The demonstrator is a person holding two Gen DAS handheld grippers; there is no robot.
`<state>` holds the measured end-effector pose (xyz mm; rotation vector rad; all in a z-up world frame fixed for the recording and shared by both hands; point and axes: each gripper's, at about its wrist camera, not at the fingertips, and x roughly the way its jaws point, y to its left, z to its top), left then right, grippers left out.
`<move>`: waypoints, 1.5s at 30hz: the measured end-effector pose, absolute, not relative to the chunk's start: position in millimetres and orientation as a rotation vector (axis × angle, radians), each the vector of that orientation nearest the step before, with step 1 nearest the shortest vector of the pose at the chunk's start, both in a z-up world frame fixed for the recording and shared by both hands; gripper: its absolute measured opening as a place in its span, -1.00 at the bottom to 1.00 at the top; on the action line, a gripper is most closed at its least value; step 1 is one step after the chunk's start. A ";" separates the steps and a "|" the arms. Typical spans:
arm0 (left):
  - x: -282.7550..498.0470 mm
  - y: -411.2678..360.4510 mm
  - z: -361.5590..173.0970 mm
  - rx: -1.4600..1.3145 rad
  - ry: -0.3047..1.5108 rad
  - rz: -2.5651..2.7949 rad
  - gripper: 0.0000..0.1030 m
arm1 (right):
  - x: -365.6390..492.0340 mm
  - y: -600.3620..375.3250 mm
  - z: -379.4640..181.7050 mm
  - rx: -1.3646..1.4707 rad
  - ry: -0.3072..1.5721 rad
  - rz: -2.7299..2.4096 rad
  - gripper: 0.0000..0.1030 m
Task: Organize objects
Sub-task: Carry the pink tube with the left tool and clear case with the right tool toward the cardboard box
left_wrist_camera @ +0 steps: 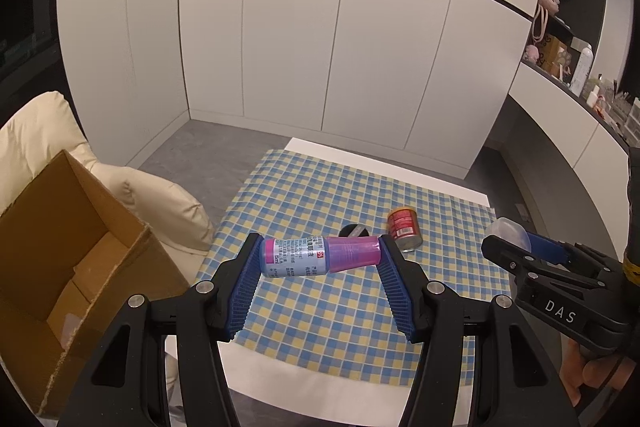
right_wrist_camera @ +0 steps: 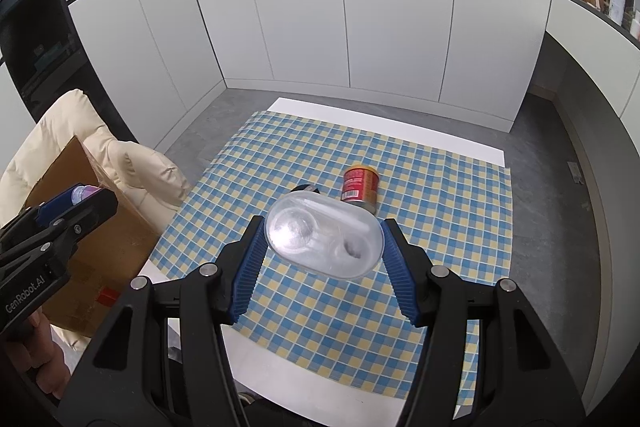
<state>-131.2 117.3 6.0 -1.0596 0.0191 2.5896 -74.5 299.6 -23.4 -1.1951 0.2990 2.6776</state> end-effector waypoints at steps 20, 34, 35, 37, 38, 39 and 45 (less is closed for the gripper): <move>-134.4 70.4 4.1 -1.065 -0.015 2.656 0.12 | -99.7 256.5 -20.1 -1.207 0.252 2.735 0.16; -136.9 39.2 2.3 -1.084 -0.058 2.701 0.12 | -115.1 227.8 -19.1 -1.218 0.226 2.785 0.16; -137.0 37.3 2.2 -1.084 -0.061 2.704 0.12 | -116.0 225.3 -18.9 -1.218 0.223 2.790 0.16; -137.9 32.6 2.2 -1.086 -0.065 2.710 0.12 | -118.0 221.0 -18.6 -1.218 0.218 2.795 0.16; -137.9 30.9 2.1 -1.087 -0.068 2.713 0.12 | -119.1 218.9 -18.5 -1.220 0.216 2.799 0.16; -137.5 29.2 2.3 -1.088 -0.070 2.717 0.12 | -119.9 217.1 -18.4 -1.220 0.214 2.802 0.16; -138.7 17.1 2.1 -1.095 -0.083 2.733 0.12 | -125.2 204.7 -17.7 -1.228 0.204 2.822 0.16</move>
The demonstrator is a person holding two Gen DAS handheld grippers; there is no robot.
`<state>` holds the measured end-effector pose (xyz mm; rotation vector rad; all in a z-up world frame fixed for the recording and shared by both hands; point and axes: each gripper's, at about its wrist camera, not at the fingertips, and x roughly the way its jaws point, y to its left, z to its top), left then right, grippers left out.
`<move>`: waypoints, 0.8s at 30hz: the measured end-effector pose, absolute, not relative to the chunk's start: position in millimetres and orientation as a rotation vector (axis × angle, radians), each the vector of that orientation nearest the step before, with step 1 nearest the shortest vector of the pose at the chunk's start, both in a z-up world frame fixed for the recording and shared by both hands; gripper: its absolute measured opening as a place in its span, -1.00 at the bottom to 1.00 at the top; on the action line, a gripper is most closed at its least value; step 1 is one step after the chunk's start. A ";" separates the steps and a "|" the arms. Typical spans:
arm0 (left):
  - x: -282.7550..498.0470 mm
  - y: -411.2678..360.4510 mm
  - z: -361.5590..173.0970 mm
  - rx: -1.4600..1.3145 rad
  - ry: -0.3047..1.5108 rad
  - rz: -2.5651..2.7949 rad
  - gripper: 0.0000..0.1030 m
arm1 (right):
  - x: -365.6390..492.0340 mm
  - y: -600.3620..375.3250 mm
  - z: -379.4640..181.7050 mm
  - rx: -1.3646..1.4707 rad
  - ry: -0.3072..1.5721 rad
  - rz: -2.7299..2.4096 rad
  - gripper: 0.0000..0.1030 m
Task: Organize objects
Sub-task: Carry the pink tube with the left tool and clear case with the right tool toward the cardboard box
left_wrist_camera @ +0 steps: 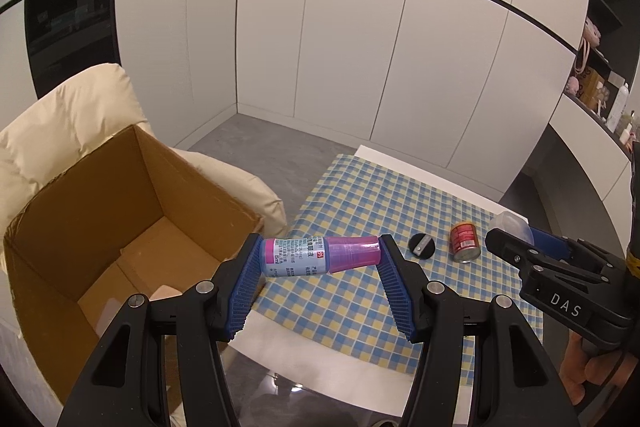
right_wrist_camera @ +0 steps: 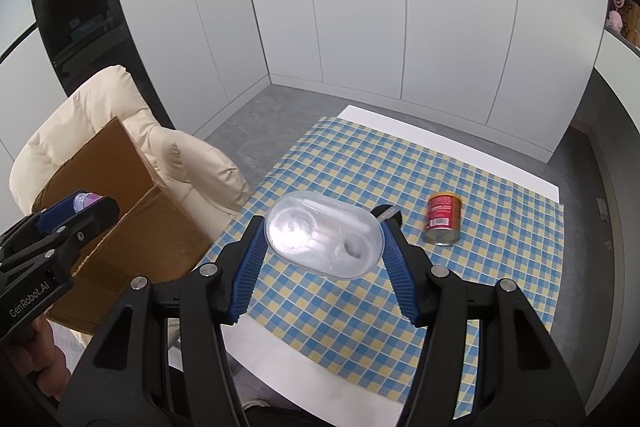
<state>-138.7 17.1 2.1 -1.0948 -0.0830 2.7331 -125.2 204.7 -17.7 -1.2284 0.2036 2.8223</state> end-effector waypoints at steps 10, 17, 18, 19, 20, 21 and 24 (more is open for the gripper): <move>-139.5 -6.8 0.0 -1.107 -0.105 2.764 0.12 | -133.4 183.8 -17.2 -1.239 0.185 2.853 0.16; -138.6 -21.1 -0.9 -1.117 -0.119 2.784 0.12 | -138.1 171.1 -17.3 -1.247 0.174 2.872 0.16; -138.5 -23.5 -1.3 -1.118 -0.121 2.788 0.12 | -138.8 169.8 -17.0 -1.248 0.172 2.874 0.16; -138.5 -25.3 -1.7 -1.120 -0.123 2.790 0.12 | -139.5 167.9 -16.7 -1.249 0.170 2.877 0.16; -138.4 -27.7 -2.0 -1.123 -0.127 2.792 0.12 | -140.3 165.6 -16.5 -1.251 0.169 2.881 0.16; -138.3 -29.3 -2.3 -1.125 -0.128 2.795 0.12 | -141.4 163.8 -16.4 -1.252 0.169 2.883 0.16; -138.2 -34.8 -2.4 -1.129 -0.136 2.803 0.12 | -143.8 158.1 -16.7 -1.256 0.166 2.891 0.16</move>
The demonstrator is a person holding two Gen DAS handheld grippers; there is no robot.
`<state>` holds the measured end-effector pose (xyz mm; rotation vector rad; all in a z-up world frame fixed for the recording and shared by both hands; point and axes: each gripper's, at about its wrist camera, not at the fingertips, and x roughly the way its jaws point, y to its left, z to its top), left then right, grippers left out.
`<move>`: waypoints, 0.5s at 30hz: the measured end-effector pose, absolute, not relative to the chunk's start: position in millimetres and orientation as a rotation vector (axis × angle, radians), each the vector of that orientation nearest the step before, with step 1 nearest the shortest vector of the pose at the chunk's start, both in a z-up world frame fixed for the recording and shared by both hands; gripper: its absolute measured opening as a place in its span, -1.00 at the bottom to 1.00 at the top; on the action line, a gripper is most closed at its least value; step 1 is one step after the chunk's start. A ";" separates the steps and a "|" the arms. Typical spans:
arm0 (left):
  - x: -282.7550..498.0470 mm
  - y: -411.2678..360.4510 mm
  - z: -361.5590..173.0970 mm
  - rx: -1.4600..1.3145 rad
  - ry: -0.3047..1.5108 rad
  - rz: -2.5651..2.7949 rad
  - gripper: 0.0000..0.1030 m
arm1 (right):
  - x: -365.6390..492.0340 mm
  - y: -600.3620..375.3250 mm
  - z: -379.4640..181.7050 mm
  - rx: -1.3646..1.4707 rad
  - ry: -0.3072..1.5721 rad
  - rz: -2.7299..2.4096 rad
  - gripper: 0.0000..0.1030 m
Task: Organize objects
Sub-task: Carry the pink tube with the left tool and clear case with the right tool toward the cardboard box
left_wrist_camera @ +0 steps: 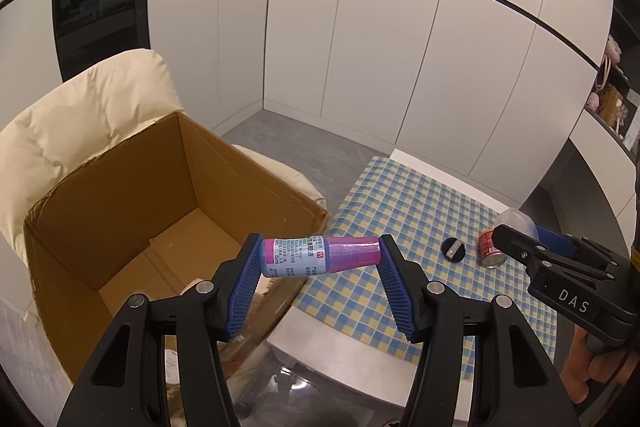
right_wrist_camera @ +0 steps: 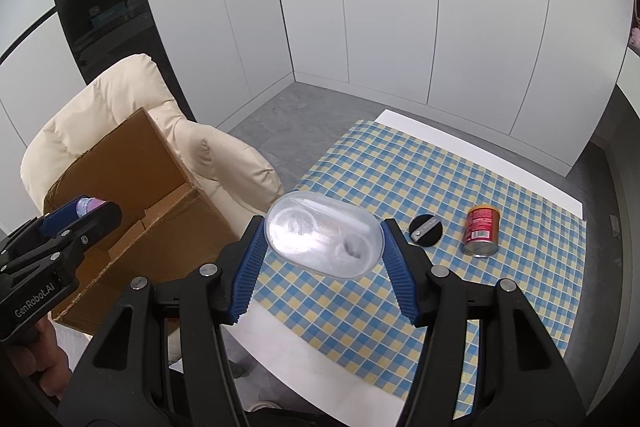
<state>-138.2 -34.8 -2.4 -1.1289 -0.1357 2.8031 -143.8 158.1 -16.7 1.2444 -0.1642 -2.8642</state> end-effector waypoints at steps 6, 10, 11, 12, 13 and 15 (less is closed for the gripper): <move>-136.7 -44.8 -3.2 -1.137 -0.150 2.820 0.12 | -146.9 148.9 -16.6 1.238 -0.153 -2.851 0.16; -136.1 -51.8 -2.7 -1.139 -0.161 2.831 0.12 | -149.2 142.8 -16.3 1.230 -0.149 -2.845 0.16; -135.6 -52.5 -2.4 -1.139 -0.162 2.833 0.12 | -149.8 141.4 -16.2 1.229 -0.149 -2.843 0.16; -135.3 -54.1 -2.5 -1.140 -0.164 2.837 0.12 | -150.3 140.0 -16.1 1.228 -0.148 -2.842 0.16; -135.4 -55.4 -2.5 -1.141 -0.165 2.838 0.12 | -150.9 138.4 -16.1 1.228 -0.146 -2.839 0.16; -136.6 -59.5 -2.5 -1.144 -0.167 2.843 0.12 | -152.1 136.0 -15.7 1.225 -0.143 -2.836 0.16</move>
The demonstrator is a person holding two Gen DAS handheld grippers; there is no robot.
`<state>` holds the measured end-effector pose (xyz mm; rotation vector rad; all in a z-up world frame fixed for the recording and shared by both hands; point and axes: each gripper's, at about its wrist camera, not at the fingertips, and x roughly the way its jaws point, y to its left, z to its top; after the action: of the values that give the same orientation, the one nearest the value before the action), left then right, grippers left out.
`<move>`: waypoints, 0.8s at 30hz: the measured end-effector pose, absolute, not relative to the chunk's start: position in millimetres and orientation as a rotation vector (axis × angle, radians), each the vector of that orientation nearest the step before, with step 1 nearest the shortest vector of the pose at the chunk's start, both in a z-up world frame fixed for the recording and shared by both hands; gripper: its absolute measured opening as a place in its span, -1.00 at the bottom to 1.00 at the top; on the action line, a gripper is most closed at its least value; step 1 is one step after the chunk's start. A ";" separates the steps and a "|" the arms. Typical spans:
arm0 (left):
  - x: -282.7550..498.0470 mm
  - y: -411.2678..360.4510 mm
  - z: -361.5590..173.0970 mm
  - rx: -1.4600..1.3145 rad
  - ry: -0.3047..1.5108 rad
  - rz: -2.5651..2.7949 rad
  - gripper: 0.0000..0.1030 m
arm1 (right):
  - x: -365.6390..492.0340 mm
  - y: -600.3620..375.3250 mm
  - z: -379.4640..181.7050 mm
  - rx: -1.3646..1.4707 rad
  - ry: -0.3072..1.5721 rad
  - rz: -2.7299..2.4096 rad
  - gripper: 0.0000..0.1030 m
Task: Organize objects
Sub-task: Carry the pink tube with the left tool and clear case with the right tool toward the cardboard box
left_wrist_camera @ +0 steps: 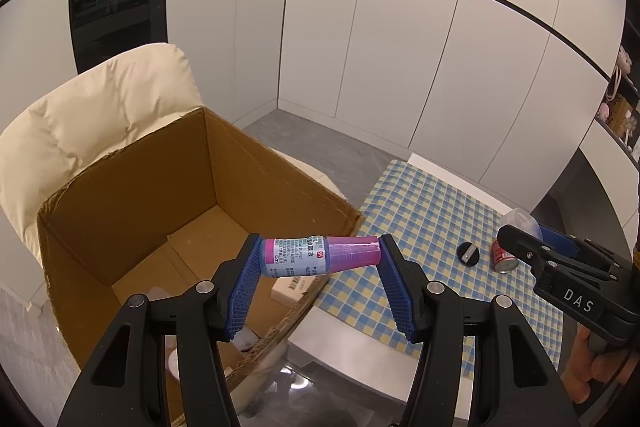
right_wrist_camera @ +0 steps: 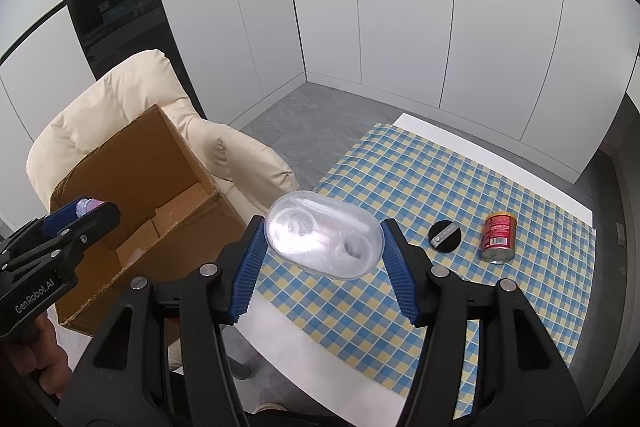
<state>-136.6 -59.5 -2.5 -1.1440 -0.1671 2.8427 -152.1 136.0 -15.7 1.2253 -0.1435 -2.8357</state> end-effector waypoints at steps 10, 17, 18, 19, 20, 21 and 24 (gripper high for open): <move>-134.6 -72.7 -3.1 -1.159 -0.180 2.863 0.12 | -158.1 120.1 -15.2 1.213 -0.130 -2.817 0.16; -132.6 -82.0 -4.7 -1.168 -0.180 2.879 0.12 | -162.4 107.8 -14.9 1.204 -0.117 -2.800 0.16; -132.5 -83.7 -5.7 -1.172 -0.176 2.884 0.12 | -162.7 106.2 -14.7 1.203 -0.115 -2.799 0.16; -132.5 -85.6 -6.7 -1.176 -0.179 2.886 0.12 | -163.2 104.7 -14.8 1.202 -0.113 -2.796 0.16; -132.6 -88.0 -7.8 -1.183 -0.187 2.887 0.12 | -163.8 103.0 -14.9 1.201 -0.111 -2.794 0.16; -132.1 -89.4 -8.2 -1.186 -0.189 2.889 0.12 | -164.4 101.3 -15.0 1.201 -0.110 -2.793 0.16; -129.5 -92.2 -8.3 -1.191 -0.186 2.896 0.12 | -164.9 97.2 -14.9 1.199 -0.115 -2.788 0.16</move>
<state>-129.5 -92.2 -8.3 -1.1905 -0.1862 2.8963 -164.9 97.2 -14.9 1.1986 -0.1152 -2.7881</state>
